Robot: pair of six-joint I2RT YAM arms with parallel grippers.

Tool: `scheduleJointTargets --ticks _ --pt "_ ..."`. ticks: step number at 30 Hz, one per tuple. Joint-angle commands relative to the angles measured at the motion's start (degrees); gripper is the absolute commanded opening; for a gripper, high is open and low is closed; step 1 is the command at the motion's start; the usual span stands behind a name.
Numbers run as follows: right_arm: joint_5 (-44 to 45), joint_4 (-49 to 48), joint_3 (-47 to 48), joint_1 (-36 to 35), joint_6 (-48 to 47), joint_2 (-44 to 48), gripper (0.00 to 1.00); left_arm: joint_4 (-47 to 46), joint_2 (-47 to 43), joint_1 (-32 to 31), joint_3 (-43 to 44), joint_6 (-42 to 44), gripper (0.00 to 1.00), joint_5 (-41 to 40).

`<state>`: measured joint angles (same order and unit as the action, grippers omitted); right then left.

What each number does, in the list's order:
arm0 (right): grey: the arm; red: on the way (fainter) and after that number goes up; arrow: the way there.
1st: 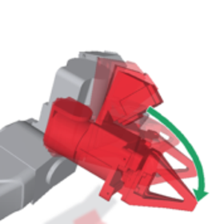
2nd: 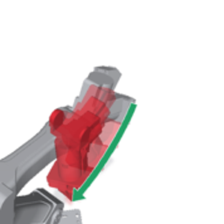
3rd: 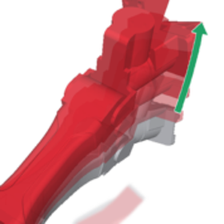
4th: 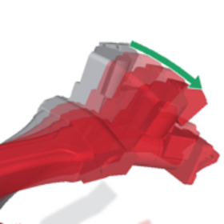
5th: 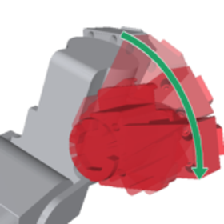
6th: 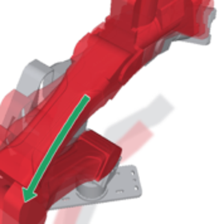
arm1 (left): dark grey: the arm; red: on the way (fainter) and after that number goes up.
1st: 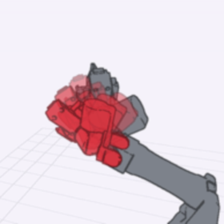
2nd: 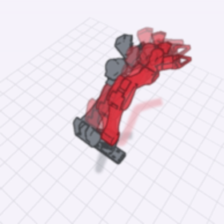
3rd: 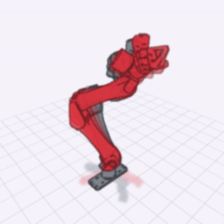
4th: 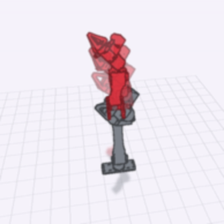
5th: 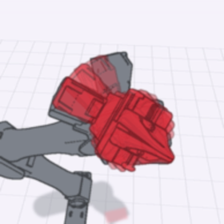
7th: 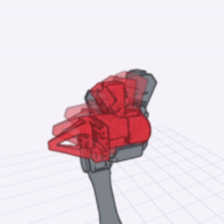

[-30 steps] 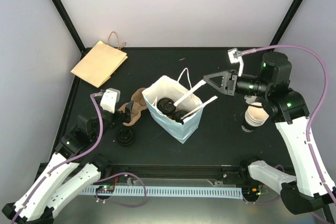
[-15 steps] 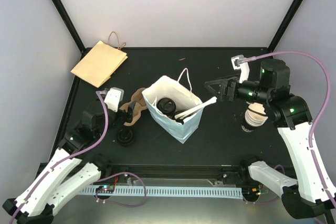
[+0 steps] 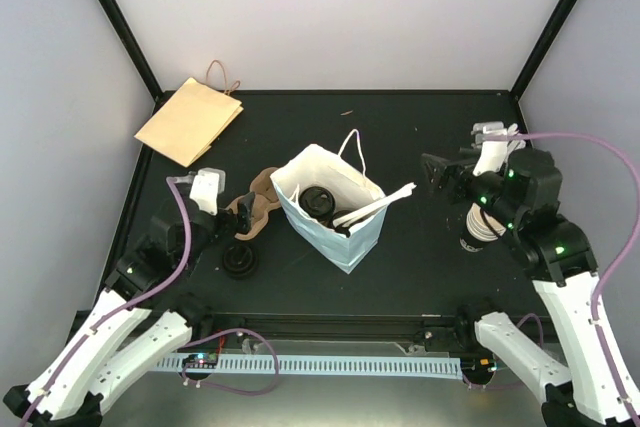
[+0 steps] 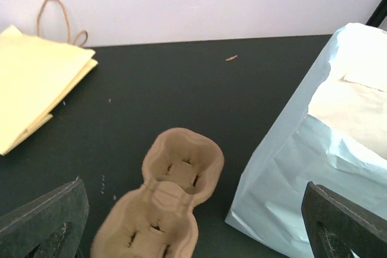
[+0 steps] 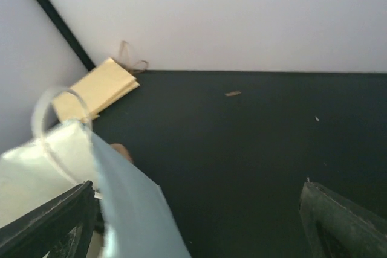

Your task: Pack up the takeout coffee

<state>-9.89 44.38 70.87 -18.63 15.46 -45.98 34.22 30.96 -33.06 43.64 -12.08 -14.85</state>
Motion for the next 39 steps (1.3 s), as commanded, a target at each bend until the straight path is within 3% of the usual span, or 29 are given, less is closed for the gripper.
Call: scheduleJointTargets --ticks 1,11,17,21,24,30,34,39 --pt "9.35 -10.3 -12.38 -0.28 -1.34 4.83 0.93 -1.79 0.33 0.19 -2.32 -11.42 0.99 1.48" --pt "21.72 -39.96 -41.7 -0.27 -2.75 15.38 0.88 -5.11 4.3 1.42 -5.57 -16.71 0.99 -9.12" --pt "20.56 -44.12 -41.81 -0.09 -3.38 4.84 0.85 -9.35 6.4 8.27 -6.54 -16.73 0.99 -7.9" --pt "14.06 -51.23 -43.85 0.59 -8.77 0.33 0.81 -15.65 7.3 12.35 -8.3 -12.95 0.99 -6.2" --pt "11.45 -57.18 -45.73 1.88 -10.89 -2.51 0.8 -21.18 8.17 12.33 -9.76 -6.97 0.99 -2.55" --pt "2.89 -62.58 -44.88 8.97 -10.29 -9.74 0.77 -28.1 12.81 12.32 -12.65 -2.9 0.99 -3.12" --pt "3.02 -63.49 -44.52 11.63 -12.2 -12.3 0.74 -36.78 15.42 12.99 -16.35 -1.9 0.99 -8.31" --pt "6.05 -72.98 -49.7 12.13 -17.02 -12.28 0.73 -50.1 18.09 16.16 -21.01 3.47 0.99 -9.49"
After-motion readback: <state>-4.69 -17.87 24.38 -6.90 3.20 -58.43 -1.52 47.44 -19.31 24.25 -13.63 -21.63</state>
